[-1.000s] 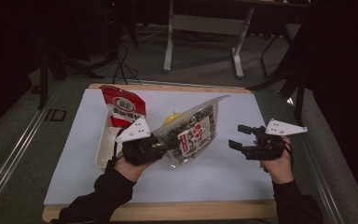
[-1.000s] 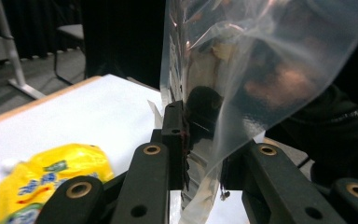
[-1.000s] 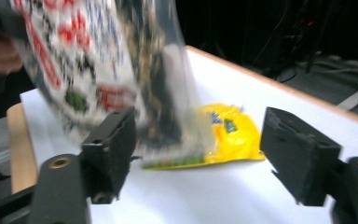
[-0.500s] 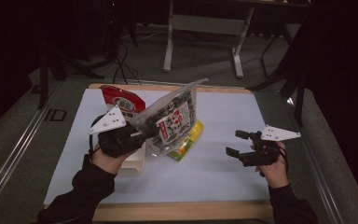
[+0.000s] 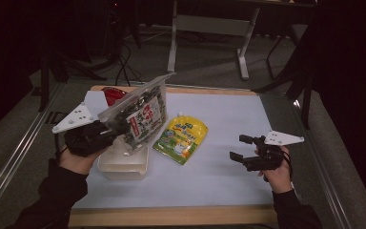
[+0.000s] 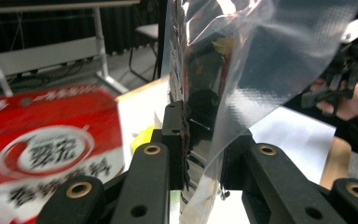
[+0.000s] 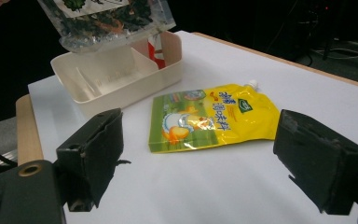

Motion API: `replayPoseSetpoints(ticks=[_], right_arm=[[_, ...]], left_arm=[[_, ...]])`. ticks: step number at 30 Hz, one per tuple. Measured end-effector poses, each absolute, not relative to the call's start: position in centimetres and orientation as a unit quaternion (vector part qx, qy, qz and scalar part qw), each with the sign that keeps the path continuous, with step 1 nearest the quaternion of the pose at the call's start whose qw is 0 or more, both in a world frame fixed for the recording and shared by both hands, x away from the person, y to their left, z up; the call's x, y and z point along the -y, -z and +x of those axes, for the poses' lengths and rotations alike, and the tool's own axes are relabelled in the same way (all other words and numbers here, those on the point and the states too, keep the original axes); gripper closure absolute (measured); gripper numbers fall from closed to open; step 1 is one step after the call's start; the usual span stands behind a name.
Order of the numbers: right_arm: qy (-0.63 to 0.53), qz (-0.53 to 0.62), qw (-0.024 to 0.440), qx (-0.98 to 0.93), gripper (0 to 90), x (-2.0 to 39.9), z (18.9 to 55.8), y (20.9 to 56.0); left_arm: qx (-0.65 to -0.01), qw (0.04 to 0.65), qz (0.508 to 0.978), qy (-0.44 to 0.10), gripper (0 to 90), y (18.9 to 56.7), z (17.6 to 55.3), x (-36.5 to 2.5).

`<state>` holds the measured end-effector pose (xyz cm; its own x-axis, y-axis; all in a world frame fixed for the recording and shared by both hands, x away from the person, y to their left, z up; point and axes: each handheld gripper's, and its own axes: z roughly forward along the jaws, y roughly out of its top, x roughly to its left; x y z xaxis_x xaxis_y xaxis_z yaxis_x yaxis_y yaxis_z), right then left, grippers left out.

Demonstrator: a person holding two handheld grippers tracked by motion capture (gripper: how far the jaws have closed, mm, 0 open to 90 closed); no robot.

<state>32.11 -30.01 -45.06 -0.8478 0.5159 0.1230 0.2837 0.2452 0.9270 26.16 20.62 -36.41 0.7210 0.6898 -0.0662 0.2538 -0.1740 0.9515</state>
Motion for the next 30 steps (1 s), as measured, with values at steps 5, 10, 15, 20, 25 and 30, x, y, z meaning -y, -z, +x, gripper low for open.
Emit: replayPoseSetpoints(ticks=[5, 10, 15, 20, 25, 30], right_arm=[[-0.558, 0.257, 0.105, -0.782, 15.8, 30.1, 32.1, 45.1], [-0.559, 0.259, 0.105, -0.781, 15.8, 30.3, 32.2, 45.1], [-0.558, 0.261, 0.105, -0.781, 15.9, 30.3, 32.2, 45.2], [-0.558, 0.261, 0.103, -0.781, 16.0, 30.2, 32.2, 45.2], [-0.558, 0.261, 0.102, -0.781, 16.0, 30.1, 32.3, 45.2], [-0.559, 0.262, 0.1, -0.78, 16.1, 30.2, 32.3, 45.3]], left_arm=[[-0.329, 0.54, 0.749, -0.198, 78.2, 36.6, 25.6, -22.4], [-0.34, 0.529, 0.752, -0.198, 78.2, 36.7, 25.3, -24.0], [-0.349, 0.51, 0.763, -0.19, 78.1, 37.1, 25.6, -25.0], [-0.352, 0.505, 0.767, -0.181, 78.1, 37.9, 26.1, -25.1], [-0.359, 0.494, 0.773, -0.169, 78.1, 38.7, 27.2, -24.9], [-0.365, 0.491, 0.774, -0.164, 78.1, 39.3, 27.8, -24.9]])
